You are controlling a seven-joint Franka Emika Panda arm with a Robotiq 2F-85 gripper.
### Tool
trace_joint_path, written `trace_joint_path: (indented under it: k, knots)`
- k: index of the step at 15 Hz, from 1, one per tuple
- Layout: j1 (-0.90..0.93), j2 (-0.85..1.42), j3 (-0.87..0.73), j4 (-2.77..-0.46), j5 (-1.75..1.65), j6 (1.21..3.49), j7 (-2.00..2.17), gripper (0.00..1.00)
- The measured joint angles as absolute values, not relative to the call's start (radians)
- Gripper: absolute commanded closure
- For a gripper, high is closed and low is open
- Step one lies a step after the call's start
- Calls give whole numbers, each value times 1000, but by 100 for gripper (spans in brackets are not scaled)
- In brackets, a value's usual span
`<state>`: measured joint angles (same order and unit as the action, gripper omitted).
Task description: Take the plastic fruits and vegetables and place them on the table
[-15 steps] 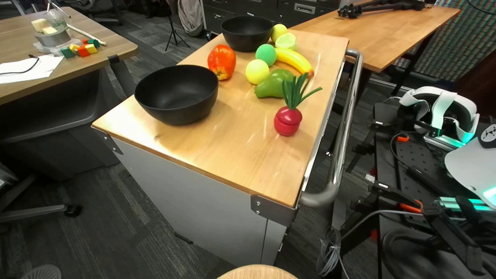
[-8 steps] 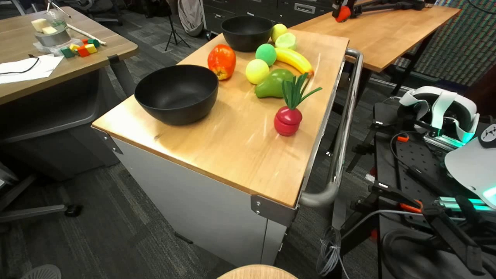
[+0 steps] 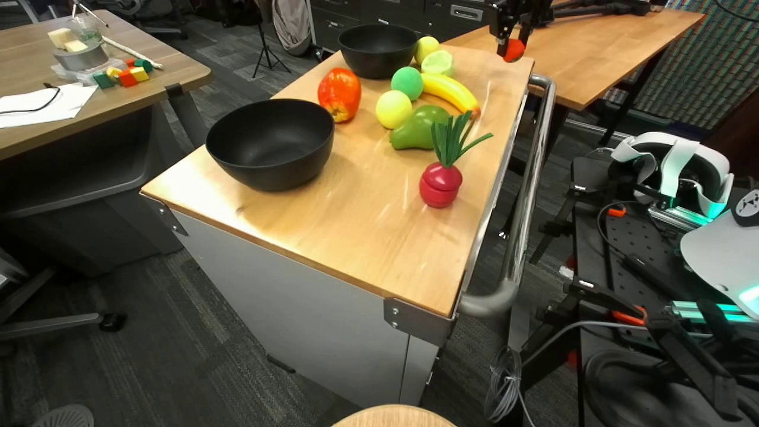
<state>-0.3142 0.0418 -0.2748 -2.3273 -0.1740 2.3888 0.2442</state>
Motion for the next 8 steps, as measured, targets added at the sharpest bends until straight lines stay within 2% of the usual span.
trace_joint_path:
  k: [1, 2, 3, 6, 8]
  knots:
    - [-310, 44, -275, -2327, -174, 2390, 246, 56]
    - [-307, 44, -275, -2326, -174, 2391, 246, 25]
    - [-304, 44, -275, -2324, -174, 2393, 246, 23]
    - [-299, 40, -275, -2312, -174, 2405, 246, 2]
    - [-296, 28, -275, -2302, -174, 2409, 246, 0]
